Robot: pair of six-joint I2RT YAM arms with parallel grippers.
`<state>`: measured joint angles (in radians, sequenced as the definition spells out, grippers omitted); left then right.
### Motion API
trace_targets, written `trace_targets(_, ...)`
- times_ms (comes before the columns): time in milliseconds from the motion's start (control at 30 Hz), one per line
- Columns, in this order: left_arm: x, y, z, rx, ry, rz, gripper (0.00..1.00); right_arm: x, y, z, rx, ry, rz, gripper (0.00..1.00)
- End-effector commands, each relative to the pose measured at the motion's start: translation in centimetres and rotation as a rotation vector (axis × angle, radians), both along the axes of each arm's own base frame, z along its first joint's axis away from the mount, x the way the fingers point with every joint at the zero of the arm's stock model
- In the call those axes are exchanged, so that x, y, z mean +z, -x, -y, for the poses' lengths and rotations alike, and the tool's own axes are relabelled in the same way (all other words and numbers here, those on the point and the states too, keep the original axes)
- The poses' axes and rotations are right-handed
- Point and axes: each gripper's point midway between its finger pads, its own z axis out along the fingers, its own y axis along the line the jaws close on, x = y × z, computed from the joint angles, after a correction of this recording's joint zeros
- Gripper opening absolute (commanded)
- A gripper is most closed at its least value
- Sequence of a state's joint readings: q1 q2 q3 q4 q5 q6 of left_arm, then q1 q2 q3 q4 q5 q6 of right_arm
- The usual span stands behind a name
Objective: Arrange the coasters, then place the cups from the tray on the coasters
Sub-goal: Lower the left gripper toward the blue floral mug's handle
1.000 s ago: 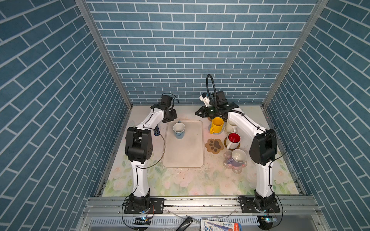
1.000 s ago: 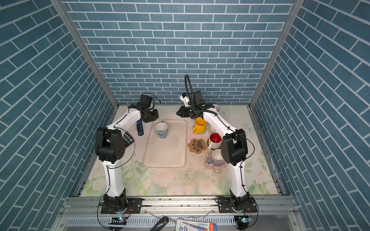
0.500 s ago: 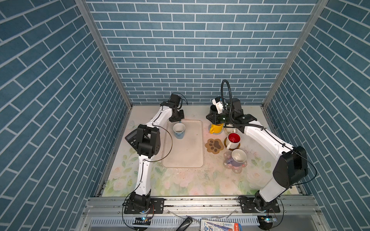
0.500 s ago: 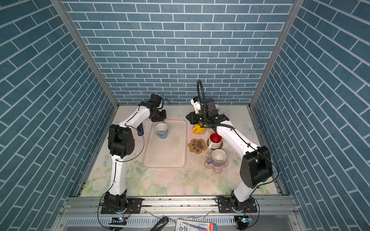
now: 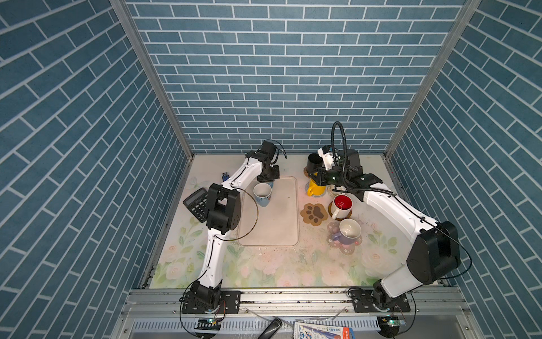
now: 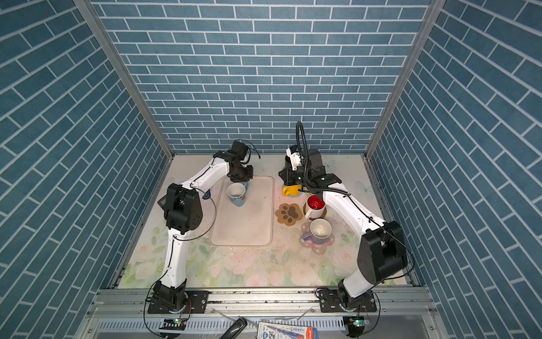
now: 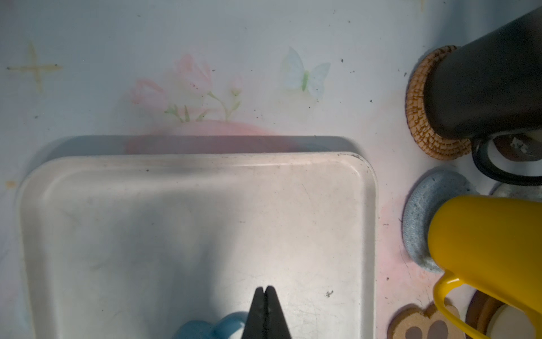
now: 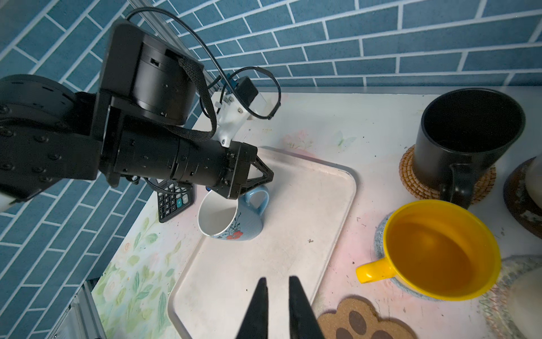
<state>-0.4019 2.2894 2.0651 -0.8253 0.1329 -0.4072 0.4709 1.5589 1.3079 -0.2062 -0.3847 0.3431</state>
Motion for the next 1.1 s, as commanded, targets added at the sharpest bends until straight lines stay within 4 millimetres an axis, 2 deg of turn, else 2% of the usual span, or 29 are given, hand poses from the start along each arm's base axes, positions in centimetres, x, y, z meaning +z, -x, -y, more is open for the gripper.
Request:
trace_targets(0, -0.5, 1.8, 0.7, -0.034, -0.037, -0.03, 0.02, 0.9, 0.2, 0.8, -0.029, -0.015, 0.028, 0.16)
trace_targets(133, 0.0, 3.0, 1.4, -0.056, -0.051, -0.025, 0.01, 1.1, 0.3, 1.5, -0.043, -0.013, 0.029, 0.16)
trace_targets(533, 1.0, 7.0, 1.9, -0.093, -0.112, 0.006, 0.01, 1.3, 0.8, 2.4, -0.062, -0.01, 0.031, 0.15)
trace_targets(733, 0.7, 8.7, 2.0, -0.116, -0.135, 0.0, 0.0, 1.2, 1.0, 2.5, -0.064, -0.015, 0.024, 0.15)
trace_targets(900, 0.9, 9.0, 1.6, -0.11, -0.16, 0.008, 0.0, 1.2, 1.2, 2.5, -0.062, -0.021, 0.019, 0.15)
trace_targets(1067, 2.8, 8.0, 1.7, -0.101, -0.162, 0.055, 0.0, 1.4, 1.6, 2.7, -0.064, -0.019, 0.019, 0.15)
